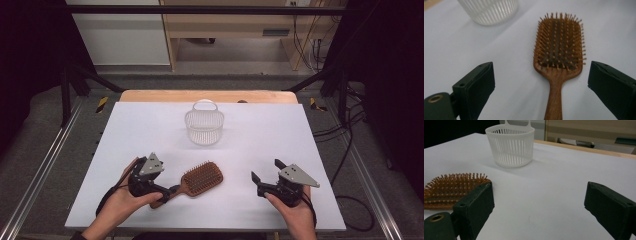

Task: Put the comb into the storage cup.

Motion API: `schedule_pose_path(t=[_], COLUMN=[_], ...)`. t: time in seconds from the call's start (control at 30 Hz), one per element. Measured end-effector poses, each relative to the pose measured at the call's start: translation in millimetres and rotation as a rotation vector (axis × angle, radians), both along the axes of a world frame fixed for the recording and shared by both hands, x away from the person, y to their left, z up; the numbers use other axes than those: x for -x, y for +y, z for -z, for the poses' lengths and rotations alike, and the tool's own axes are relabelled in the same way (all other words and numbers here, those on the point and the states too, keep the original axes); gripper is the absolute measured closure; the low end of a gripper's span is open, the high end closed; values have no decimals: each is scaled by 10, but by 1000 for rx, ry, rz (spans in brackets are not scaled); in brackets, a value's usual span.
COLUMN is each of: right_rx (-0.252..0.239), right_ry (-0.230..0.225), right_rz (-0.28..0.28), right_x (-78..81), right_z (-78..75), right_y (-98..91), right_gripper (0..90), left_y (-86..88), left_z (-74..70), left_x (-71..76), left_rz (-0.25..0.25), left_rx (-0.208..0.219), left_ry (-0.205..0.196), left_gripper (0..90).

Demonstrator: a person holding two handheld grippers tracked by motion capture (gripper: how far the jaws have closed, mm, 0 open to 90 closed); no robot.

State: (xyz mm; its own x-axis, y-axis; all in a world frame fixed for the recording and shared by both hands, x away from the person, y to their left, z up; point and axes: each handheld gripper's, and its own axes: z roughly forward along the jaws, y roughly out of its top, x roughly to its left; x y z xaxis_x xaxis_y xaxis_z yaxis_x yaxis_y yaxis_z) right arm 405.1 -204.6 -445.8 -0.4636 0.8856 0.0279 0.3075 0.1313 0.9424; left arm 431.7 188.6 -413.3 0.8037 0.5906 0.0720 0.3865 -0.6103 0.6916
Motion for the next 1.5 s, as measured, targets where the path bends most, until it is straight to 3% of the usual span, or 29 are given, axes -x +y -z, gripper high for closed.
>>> schedule_pose_path(t=[0.2,0.3,0.4,0.5,0.53,0.7,0.73,0.9,1.1,1.27,1.5], right_rx=[15,12,9,9,12,11,11,12,17,17,18], right_ry=[7,11,15,21,27,37,39,40,45,47,47], right_rz=[-2,9,14,16,14,17,16,12,7,6,3], right_x=[10,5,3,-1,-7,-17,-17,-16,-19,-19,-20], right_z=[23,32,38,45,56,68,70,73,79,80,81], right_y=[3,-13,-26,-31,-34,-41,-41,-36,-27,-24,-19], right_gripper=[91,93,96,98,99,101,103,106,108,110,111], left_y=[-110,-120,-131,-132,-136,-152,-157,-176,-215,-257,-276], left_z=[159,190,239,257,273,291,296,308,330,368,367], left_x=[-40,-51,-84,-101,-118,-135,-133,-136,-159,-168,-176], left_rz=[48,53,58,57,63,71,80,99,116,132,134], left_rx=[-81,-98,-128,-148,-161,-156,-163,-180,-233,-268,-281], left_ry=[67,76,113,115,135,162,162,190,220,242,248], left_gripper=[84,82,79,116,116,190,261,359,480,556,613])
